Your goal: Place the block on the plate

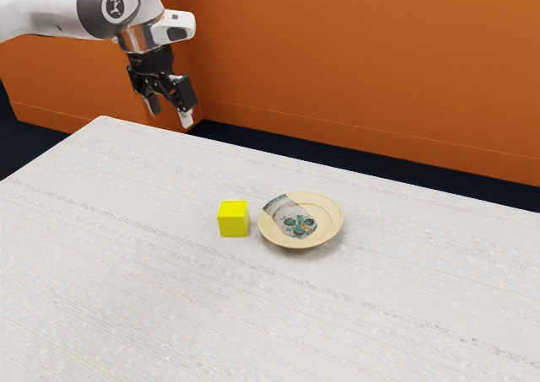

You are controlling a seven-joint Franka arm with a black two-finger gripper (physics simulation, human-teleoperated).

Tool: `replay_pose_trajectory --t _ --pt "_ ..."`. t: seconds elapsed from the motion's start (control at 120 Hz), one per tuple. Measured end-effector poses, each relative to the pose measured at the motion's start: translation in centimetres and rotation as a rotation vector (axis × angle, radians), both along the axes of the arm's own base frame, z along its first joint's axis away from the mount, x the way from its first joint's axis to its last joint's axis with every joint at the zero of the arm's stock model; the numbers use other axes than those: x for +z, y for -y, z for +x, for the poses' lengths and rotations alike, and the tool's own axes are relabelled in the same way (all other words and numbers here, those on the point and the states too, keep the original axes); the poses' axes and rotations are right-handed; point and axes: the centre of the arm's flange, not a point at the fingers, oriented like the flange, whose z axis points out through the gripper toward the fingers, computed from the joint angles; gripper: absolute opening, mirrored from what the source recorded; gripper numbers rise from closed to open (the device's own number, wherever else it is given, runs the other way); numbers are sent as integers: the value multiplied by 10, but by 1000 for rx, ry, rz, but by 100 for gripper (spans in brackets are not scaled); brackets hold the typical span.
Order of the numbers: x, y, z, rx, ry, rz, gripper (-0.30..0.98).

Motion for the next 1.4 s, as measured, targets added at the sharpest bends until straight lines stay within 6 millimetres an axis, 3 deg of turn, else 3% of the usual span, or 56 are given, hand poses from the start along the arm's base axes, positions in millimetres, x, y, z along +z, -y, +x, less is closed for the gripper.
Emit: replay_pose_trajectory --t 0.3,0.5,0.742,1.067,1.217,1.4 --pt "-10 0 5 -37 -10 5 69" --pt "-64 4 38 -114 -81 28 69" --pt "-136 8 77 -361 -104 52 69" --pt "-221 9 107 -686 -72 53 69" --pt "-237 9 112 -798 -54 65 69" --pt "-270 10 120 -909 -91 60 69"
